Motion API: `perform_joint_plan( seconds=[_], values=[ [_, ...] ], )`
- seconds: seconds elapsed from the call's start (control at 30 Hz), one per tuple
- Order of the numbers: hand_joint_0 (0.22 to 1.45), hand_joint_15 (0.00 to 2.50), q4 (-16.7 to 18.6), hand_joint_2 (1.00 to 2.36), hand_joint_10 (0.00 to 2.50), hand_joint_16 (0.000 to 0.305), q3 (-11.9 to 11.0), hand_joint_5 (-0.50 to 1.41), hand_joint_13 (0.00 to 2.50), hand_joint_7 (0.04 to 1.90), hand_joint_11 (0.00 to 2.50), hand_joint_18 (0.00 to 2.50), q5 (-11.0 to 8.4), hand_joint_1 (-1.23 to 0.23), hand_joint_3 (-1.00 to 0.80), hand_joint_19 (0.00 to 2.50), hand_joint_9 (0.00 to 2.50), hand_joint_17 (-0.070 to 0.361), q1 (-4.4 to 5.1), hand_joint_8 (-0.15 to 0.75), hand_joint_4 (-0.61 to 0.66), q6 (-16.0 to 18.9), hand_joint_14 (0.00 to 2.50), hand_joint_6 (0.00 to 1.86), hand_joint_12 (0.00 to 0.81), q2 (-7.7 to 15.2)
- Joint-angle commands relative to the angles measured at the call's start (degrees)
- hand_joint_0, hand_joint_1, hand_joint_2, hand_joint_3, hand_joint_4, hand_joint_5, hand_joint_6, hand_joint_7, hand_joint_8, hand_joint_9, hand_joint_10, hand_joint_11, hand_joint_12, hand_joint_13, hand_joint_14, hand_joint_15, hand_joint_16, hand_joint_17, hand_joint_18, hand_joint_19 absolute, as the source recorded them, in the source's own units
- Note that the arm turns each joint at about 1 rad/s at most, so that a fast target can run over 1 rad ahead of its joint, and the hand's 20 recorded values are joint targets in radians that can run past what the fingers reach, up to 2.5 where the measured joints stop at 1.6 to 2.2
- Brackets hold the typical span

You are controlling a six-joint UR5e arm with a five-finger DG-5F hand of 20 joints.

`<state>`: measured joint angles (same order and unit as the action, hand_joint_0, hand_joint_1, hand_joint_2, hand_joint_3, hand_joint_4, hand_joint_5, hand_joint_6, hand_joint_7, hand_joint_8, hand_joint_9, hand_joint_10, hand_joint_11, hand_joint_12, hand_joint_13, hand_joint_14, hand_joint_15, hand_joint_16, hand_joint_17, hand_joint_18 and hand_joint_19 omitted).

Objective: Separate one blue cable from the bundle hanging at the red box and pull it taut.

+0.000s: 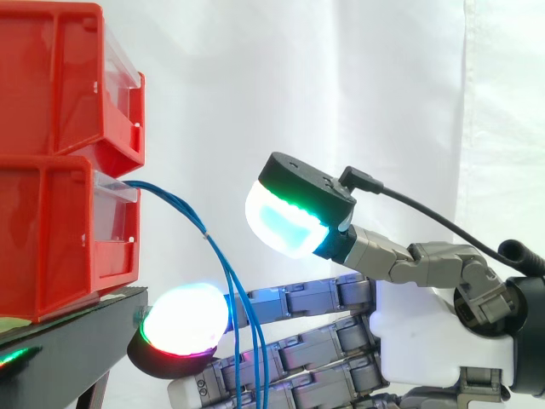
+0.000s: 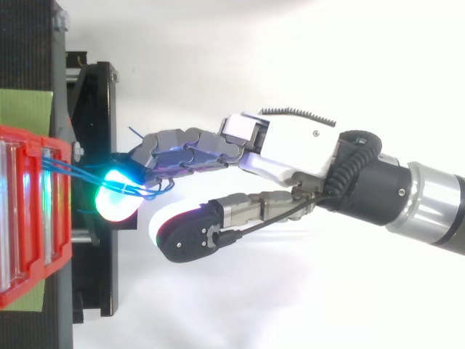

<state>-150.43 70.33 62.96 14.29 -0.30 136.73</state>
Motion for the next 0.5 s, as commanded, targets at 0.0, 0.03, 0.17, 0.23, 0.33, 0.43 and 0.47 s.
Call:
perform_joint_plan(
  seconds=[0.0,0.03,0.17,0.23,0.33,0.43,0.47],
  values=[
    [0.55,0.28,0.05,1.00,0.01,0.042,-0.02,-0.22,0.50,0.87,0.31,0.33,0.15,-0.55,-0.47,0.35,0.46,0.095,-0.05,0.268,0.24,0.04,0.01,0.50,0.348,0.02],
    [0.55,0.29,0.05,1.00,0.01,0.042,-0.02,-0.22,0.51,0.87,0.30,0.33,0.15,-0.54,-0.47,0.35,0.46,0.095,-0.05,0.270,0.25,0.04,0.01,0.50,0.350,0.02],
    [0.56,0.29,0.23,1.00,0.01,0.042,-0.02,-0.21,0.51,0.88,0.29,0.34,0.23,-0.53,-0.47,0.35,0.47,0.094,-0.05,0.274,0.26,-0.22,0.01,0.50,0.347,0.02],
    [0.56,0.29,0.49,1.00,0.01,0.042,-0.02,-0.21,0.52,0.87,0.30,0.34,0.23,-0.52,-0.47,0.36,0.48,0.094,-0.05,0.276,0.26,-0.22,0.01,0.50,0.346,0.02],
    [0.57,0.30,0.67,1.00,0.01,0.041,-0.11,-0.20,0.52,0.88,0.30,0.34,0.23,-0.50,-0.47,0.36,0.49,0.093,-0.14,0.275,0.27,0.13,0.01,0.50,0.344,0.02],
    [0.57,0.29,0.32,1.00,0.01,0.041,-0.02,-0.19,0.52,0.88,0.30,0.34,0.23,-0.48,-0.47,0.37,0.49,0.093,-0.40,0.274,0.28,0.83,0.01,0.50,0.342,0.02],
    [0.57,0.30,-0.12,1.00,0.01,0.041,-0.11,-0.19,0.52,0.88,0.30,0.34,0.41,-0.48,-0.48,0.36,0.49,0.093,-0.58,0.274,0.29,1.62,0.01,0.50,0.342,-0.06]
  ],
)
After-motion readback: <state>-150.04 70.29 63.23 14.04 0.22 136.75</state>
